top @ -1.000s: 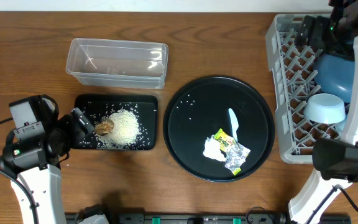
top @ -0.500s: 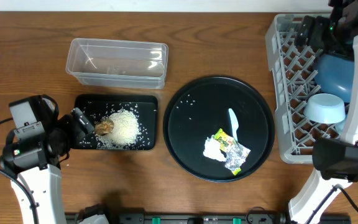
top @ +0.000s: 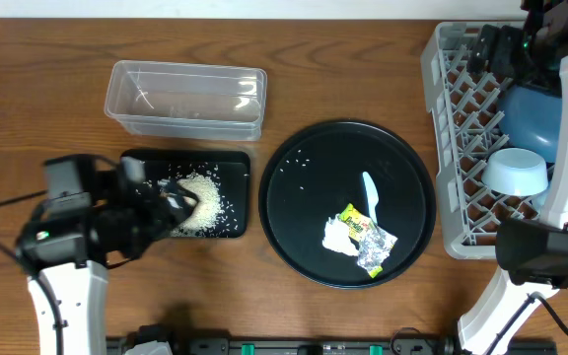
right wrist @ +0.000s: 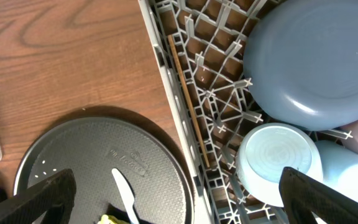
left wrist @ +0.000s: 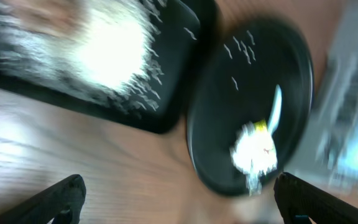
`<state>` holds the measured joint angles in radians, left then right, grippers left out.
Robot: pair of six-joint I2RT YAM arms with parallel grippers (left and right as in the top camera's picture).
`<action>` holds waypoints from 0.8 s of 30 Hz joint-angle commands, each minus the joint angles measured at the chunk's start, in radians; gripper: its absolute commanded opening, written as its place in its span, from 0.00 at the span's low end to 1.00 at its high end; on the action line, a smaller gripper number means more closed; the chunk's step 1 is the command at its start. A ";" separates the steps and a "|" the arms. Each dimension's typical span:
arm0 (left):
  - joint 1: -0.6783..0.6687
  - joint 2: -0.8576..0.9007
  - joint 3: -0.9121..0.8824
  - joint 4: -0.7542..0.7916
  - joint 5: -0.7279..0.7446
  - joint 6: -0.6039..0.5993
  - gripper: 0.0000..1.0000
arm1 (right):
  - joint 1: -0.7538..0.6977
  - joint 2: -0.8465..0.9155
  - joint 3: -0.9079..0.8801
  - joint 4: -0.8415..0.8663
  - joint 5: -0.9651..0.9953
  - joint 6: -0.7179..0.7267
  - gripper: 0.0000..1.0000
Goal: Sort waste into correct bins and load items into the dishwasher rack
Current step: 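Move the left gripper right to the white tissue on the round tray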
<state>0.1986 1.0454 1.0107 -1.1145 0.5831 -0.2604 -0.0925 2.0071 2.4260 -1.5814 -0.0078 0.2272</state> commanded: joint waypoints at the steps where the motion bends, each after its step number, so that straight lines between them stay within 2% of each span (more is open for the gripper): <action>1: -0.174 -0.003 0.020 -0.006 0.023 0.059 0.98 | 0.006 0.007 0.001 -0.002 0.008 0.012 0.99; 5: -0.449 -0.003 0.033 -0.003 -0.167 -0.051 0.98 | 0.006 0.007 0.001 -0.002 0.008 0.011 0.99; 8: -0.632 -0.003 0.039 0.027 -0.321 -0.177 0.98 | 0.006 0.007 0.001 -0.002 0.008 0.012 0.99; 11: -0.767 0.000 0.039 0.121 -0.349 -0.217 0.98 | 0.006 0.007 0.001 -0.002 0.008 0.012 0.99; 19: -0.885 0.019 0.039 0.289 -0.354 -0.262 0.98 | 0.006 0.007 0.001 -0.002 0.008 0.011 0.99; 24: -0.909 0.143 0.040 0.343 -0.359 -0.262 0.98 | 0.006 0.007 0.001 -0.002 0.008 0.011 0.99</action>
<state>-0.7033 1.1099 1.0325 -0.7784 0.2470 -0.5022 -0.0925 2.0071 2.4260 -1.5818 -0.0074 0.2272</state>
